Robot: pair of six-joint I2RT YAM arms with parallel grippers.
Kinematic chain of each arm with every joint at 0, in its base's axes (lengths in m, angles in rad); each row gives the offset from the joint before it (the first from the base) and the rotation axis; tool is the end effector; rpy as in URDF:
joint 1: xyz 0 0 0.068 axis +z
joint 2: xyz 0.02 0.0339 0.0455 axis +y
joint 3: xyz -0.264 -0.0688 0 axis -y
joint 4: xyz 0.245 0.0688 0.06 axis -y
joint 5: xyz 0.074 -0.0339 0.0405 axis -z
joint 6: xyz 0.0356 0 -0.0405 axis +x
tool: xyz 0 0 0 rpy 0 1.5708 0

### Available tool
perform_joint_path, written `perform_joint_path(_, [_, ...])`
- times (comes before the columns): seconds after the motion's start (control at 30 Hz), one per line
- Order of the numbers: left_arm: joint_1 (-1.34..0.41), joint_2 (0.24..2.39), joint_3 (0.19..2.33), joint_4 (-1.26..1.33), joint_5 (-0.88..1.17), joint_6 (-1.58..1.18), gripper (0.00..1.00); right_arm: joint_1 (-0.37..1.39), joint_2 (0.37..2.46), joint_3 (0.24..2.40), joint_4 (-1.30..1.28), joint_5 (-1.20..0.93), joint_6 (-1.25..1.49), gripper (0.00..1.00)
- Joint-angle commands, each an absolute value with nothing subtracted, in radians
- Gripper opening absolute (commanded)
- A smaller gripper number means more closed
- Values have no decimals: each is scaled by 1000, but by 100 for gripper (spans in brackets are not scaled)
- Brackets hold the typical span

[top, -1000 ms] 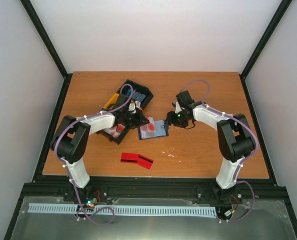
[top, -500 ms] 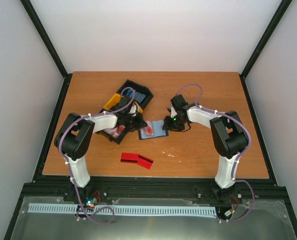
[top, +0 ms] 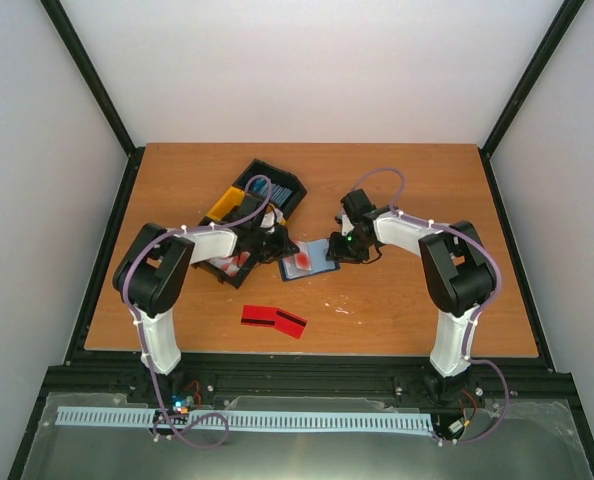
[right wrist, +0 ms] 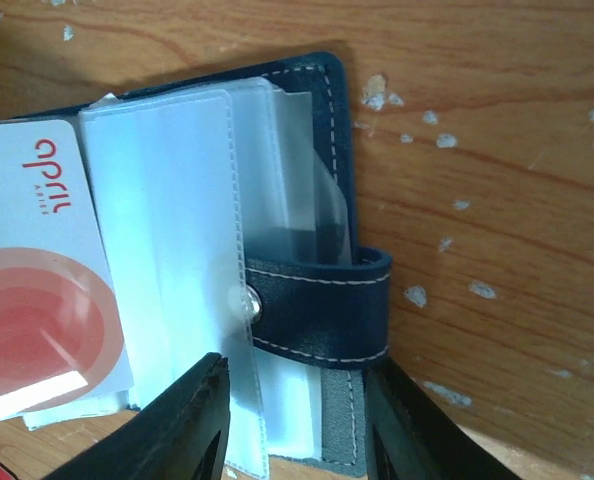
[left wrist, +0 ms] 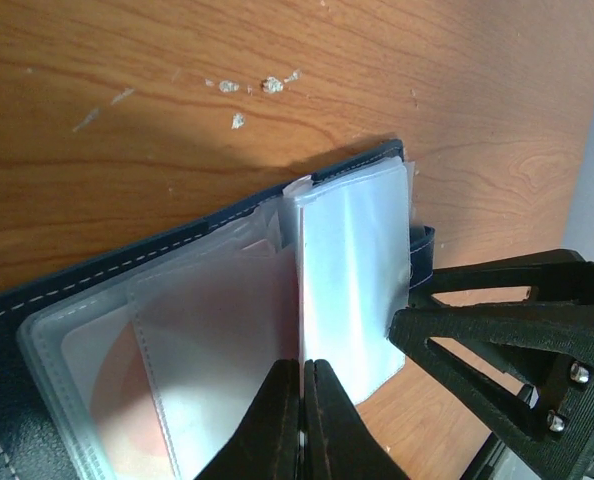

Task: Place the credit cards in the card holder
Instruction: Insert the credit card into the card holder.

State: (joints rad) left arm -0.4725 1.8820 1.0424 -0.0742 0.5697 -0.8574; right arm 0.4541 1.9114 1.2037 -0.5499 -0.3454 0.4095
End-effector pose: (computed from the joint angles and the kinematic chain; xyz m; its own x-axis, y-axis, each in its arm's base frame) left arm 0.3230 -0.1867 0.1402 -0.9730 -0.2178 -0.0767 -0.0904 0.6651 -0.7413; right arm 0.3241 0.1716 0.1464 -0.9859 -0.0644 -0.1544 -0.1242 0.8998 0.4181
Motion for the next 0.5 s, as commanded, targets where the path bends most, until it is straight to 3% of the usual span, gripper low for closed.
perform_joint_path(0.0, [-483,1911,1052,-68,596,-886,1,462,1960,1210,-580,-344,417,37])
perform_joint_path(0.47, [-482,1915,1041,8,646,-963,1,463,1997,1200,-603,-342,423,22])
